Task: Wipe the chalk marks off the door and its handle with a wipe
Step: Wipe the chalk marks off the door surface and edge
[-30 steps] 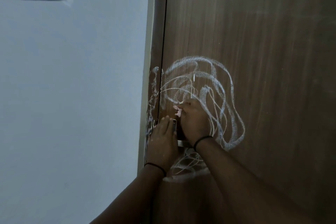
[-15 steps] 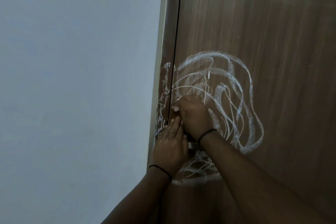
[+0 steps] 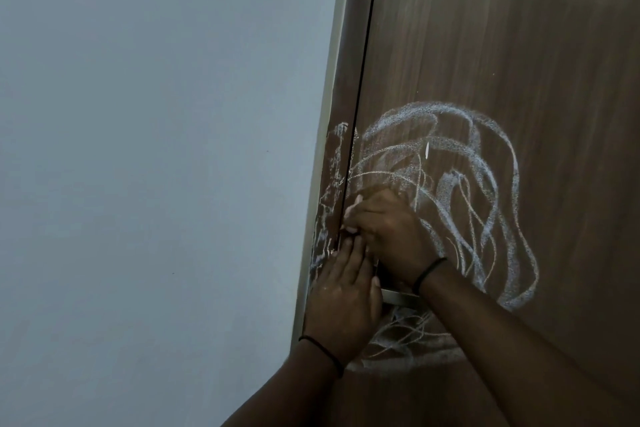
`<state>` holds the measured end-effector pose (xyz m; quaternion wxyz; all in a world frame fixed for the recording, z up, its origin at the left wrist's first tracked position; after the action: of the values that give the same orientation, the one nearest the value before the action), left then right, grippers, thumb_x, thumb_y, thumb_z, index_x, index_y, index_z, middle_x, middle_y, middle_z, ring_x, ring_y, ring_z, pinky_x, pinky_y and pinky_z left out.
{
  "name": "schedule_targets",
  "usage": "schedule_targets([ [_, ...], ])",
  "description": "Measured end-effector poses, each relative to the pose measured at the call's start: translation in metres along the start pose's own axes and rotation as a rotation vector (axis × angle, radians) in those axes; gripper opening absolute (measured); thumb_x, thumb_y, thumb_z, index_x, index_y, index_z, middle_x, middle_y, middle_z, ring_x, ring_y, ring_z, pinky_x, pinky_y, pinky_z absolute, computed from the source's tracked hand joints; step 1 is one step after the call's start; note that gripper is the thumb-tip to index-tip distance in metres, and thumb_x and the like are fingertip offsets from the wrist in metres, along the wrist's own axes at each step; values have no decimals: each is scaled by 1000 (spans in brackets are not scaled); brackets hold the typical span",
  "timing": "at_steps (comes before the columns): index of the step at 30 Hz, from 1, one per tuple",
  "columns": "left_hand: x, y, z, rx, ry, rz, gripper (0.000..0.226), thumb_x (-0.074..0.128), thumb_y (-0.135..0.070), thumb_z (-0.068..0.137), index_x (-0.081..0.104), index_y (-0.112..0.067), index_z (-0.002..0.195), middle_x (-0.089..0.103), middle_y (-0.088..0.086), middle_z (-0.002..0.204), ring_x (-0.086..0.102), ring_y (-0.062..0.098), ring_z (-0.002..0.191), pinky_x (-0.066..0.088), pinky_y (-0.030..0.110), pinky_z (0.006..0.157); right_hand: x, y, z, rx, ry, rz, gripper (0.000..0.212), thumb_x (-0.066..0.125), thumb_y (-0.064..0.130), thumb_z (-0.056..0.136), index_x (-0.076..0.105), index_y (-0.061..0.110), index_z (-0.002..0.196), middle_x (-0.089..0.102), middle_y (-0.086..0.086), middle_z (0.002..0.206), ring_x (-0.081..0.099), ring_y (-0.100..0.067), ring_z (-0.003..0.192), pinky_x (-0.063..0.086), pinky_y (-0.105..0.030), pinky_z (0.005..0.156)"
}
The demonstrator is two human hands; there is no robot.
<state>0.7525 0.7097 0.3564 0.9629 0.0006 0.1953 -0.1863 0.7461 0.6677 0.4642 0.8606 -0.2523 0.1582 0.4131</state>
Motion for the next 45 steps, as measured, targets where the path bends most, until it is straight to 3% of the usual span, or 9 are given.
schedule_targets([
  [4,4,-5,1,15,-50,50,48,43,-28,94,60,-4,132,57,14,139,51,29,133,48,46,105,-19,-15,27,56,-136,-102,18,59,1,89,74,6,81,74,-7,90,65,-27,83,53,-35,71],
  [9,-3,-3,6,39,-47,26,45,42,-28,95,64,-7,129,61,11,135,54,25,131,48,43,105,4,-8,23,-66,50,-141,14,74,-1,82,76,3,95,74,-11,103,68,-31,95,59,-41,74],
  [12,-4,2,10,59,3,25,46,39,-30,98,61,-10,132,60,8,138,51,22,134,47,41,107,-20,-33,5,20,-19,-250,24,72,1,86,73,3,110,71,-16,117,68,-32,107,60,-45,83],
  [14,-5,5,15,62,14,13,45,38,-29,98,61,-10,132,61,7,137,51,22,134,46,40,108,-21,-38,8,84,-26,-282,35,66,-2,89,66,3,124,62,-16,133,60,-33,122,52,-47,102],
  [18,3,6,20,49,62,-9,47,38,-28,100,51,-11,141,52,6,146,42,20,140,41,42,112,23,-17,8,-5,267,-287,52,49,9,95,43,7,147,31,-6,160,26,-22,149,24,-48,122],
  [23,6,9,15,18,106,-4,52,29,-33,102,42,-12,148,43,4,153,36,18,144,37,40,115,8,-48,-23,127,300,-411,60,20,39,102,24,13,156,13,-2,165,4,-13,153,8,-44,125],
  [28,6,5,18,15,114,-26,51,32,-34,104,40,-12,149,40,7,155,33,19,146,34,38,118,23,-31,6,213,292,-344,68,4,49,100,5,12,158,-7,-2,166,-13,-14,152,1,-42,126],
  [38,3,4,18,-30,114,16,49,35,-33,100,51,-13,142,51,6,146,46,20,137,45,39,109,3,-43,38,237,258,-321,66,9,47,103,-4,11,157,-15,-6,164,-14,-18,152,-5,-40,125],
  [45,-2,5,19,5,96,21,48,38,-30,98,55,-13,139,55,4,144,49,19,135,47,38,107,10,-42,19,128,298,-395,64,8,43,102,8,14,158,0,-1,166,-5,-12,153,3,-42,125],
])
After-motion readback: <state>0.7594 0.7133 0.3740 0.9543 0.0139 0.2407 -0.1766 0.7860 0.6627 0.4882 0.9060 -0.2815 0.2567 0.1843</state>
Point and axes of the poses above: each hand's wrist, its own z-axis towards the middle knuckle, its own x-axis out of the palm, y = z × x, the point moved 10 cm from there along z, towards the middle knuckle
